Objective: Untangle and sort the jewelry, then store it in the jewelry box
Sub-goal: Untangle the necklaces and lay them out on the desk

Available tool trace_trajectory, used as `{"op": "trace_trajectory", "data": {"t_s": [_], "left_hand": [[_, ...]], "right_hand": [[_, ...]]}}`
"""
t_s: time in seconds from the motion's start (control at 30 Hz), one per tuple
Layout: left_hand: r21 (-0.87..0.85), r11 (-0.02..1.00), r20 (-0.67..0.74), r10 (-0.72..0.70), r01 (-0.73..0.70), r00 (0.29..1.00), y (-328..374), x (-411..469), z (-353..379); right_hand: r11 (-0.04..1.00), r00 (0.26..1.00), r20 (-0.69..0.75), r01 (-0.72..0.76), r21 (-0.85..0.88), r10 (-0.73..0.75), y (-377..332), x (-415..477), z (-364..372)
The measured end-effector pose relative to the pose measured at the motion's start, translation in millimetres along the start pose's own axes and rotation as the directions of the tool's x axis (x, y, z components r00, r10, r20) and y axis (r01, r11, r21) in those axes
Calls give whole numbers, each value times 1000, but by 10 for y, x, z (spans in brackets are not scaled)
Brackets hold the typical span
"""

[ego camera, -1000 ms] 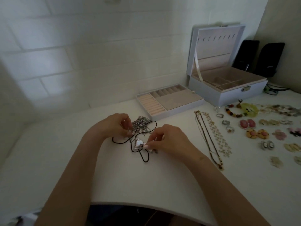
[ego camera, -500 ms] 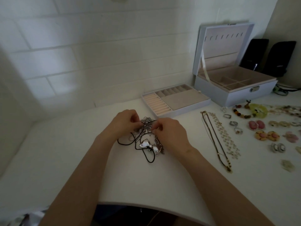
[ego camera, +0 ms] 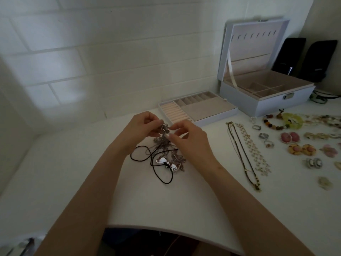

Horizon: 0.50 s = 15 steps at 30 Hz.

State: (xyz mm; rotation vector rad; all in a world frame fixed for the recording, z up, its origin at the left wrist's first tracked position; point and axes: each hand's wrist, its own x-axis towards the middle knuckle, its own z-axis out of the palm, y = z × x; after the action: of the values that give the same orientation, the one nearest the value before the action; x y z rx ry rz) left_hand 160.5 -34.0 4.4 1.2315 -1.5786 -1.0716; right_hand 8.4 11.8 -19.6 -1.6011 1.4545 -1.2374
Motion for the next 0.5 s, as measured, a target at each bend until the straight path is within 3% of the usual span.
{"op": "trace_trajectory", "data": {"t_s": [0.2,0.37,0.5], "left_hand": [[88,992,157,81,-96,984,25,-60,104],[88,991,99,95,-103,991,4,-43,112],[202,974,2,101,-99,995,-71,3,97]], "right_hand": [[993,998,-49,-37,110,42,8,14,-16],[963,992,-98,-45,266,73,2,35,-109],[945,984,-158,-28,326,83,1,49,-172]]}}
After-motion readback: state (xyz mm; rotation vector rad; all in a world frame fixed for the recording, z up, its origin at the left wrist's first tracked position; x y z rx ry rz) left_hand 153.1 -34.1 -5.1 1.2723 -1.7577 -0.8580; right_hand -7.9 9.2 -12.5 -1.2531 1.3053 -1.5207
